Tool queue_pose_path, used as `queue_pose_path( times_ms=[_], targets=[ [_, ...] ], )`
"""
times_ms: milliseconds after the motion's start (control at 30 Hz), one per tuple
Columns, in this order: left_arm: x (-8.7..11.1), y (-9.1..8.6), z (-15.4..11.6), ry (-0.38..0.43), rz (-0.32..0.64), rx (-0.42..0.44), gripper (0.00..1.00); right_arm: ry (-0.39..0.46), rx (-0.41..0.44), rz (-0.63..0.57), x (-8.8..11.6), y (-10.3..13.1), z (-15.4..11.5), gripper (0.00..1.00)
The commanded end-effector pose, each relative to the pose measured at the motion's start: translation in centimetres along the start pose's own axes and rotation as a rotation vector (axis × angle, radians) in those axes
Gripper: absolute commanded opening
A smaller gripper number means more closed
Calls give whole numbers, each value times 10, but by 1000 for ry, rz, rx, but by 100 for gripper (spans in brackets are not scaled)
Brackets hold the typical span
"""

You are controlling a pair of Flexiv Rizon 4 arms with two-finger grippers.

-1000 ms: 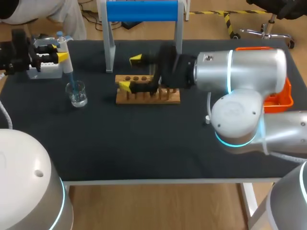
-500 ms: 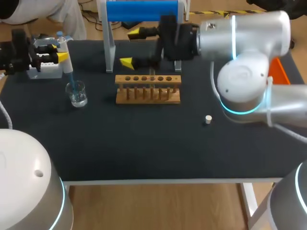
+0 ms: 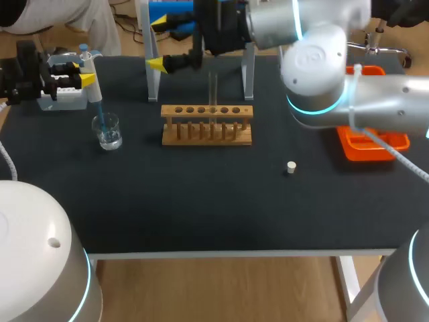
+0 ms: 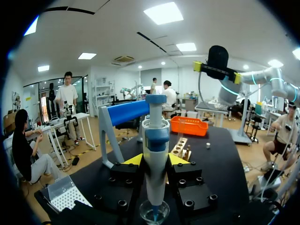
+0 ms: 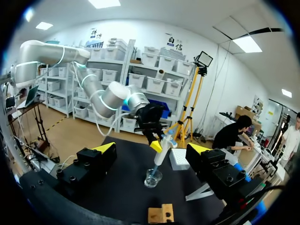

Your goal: Invert the test tube, pick up the pipette, mount the tip to pipette, aspirate from beaker and dispense into the tube, eject the tip, return the pipette, and cap with the stopper.

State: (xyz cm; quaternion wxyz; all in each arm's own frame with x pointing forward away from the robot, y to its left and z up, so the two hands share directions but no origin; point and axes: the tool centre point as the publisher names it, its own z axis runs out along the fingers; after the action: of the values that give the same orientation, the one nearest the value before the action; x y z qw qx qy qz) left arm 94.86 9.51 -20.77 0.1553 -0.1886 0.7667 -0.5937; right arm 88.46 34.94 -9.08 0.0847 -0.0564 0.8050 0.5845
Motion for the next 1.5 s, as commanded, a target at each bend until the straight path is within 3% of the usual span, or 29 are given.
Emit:
queue_pose_path(
  times_ms=[33, 433, 467, 500, 533, 600, 767, 800, 1500],
  targets=[
    [0, -1, 0, -2, 0, -2, 0, 93, 23, -1, -22, 5, 29, 100],
    [0, -1, 0, -2, 0, -2, 0, 153, 54, 51, -48, 9, 66, 100],
    [0, -1, 0, -2, 0, -2, 0, 164, 55, 56, -49, 9, 68, 92],
    [0, -1, 0, -2, 0, -2, 0, 171, 57, 53, -50, 9, 70, 75],
    [0, -1, 0, -2, 0, -2, 0, 175, 59, 51, -52, 9, 72, 49],
    [0, -1, 0, -2, 0, -2, 0, 181, 66, 47, -54, 9, 76, 41],
    [0, -1, 0, -2, 0, -2, 0, 200, 68, 37, -58, 13, 84, 2],
    [0, -1, 0, -2, 0, -2, 0, 201, 68, 35, -58, 14, 86, 0],
    [0, -1, 0, -2, 0, -2, 0, 238, 87, 75, -60, 18, 123, 0]
  ],
)
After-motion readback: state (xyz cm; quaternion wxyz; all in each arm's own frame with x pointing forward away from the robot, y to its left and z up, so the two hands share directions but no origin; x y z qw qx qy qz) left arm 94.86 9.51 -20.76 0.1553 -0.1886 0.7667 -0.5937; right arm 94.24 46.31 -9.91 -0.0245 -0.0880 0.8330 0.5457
